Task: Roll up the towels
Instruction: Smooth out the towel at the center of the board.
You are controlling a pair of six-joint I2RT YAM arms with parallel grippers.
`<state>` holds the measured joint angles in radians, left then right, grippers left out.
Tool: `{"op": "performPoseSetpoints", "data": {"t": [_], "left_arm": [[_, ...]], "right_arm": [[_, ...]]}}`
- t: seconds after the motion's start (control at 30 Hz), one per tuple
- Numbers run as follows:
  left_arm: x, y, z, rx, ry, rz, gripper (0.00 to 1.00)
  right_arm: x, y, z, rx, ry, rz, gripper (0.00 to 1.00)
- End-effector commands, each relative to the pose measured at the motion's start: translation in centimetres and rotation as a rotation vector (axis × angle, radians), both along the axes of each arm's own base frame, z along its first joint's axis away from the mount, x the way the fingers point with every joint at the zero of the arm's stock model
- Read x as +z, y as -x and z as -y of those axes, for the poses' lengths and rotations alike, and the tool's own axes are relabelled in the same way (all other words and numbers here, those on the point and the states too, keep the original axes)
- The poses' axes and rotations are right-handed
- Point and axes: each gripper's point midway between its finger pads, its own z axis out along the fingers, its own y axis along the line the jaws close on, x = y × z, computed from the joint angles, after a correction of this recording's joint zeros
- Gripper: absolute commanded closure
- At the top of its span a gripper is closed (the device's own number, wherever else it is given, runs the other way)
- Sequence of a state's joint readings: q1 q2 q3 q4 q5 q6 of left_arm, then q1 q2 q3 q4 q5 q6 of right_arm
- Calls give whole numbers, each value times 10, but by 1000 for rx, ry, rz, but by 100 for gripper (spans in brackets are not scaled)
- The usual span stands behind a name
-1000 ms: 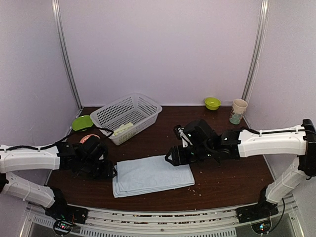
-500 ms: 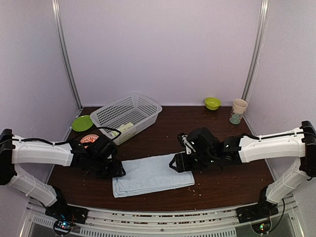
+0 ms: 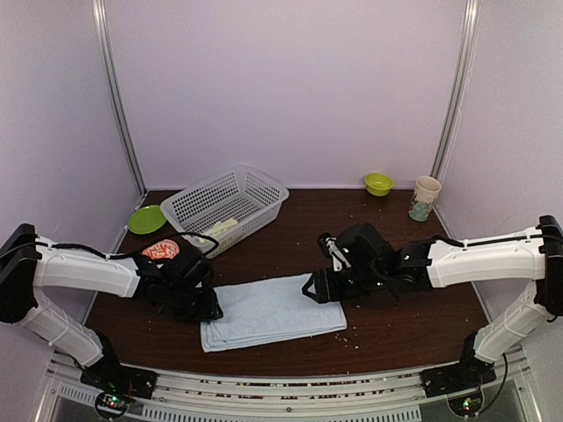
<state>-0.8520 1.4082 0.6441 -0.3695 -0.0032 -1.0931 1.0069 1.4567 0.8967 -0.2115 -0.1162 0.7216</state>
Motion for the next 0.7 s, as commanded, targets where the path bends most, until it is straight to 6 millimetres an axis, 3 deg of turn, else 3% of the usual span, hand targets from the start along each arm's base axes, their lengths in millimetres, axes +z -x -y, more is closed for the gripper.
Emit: {"op": "performPoseSetpoints", "data": {"t": [0.0,0.23,0.67], "left_arm": [[-4,2,3,-9,20,-4,66],[6,1,5,-22,34,17,100],[51,-4,5,-25,70,87,100]], "right_arm": [[12,-3,3,-9,-25,22,47],[16,-4,5,-16,-31,33,48],[12,-6,10,-36,-25,33,48]]}}
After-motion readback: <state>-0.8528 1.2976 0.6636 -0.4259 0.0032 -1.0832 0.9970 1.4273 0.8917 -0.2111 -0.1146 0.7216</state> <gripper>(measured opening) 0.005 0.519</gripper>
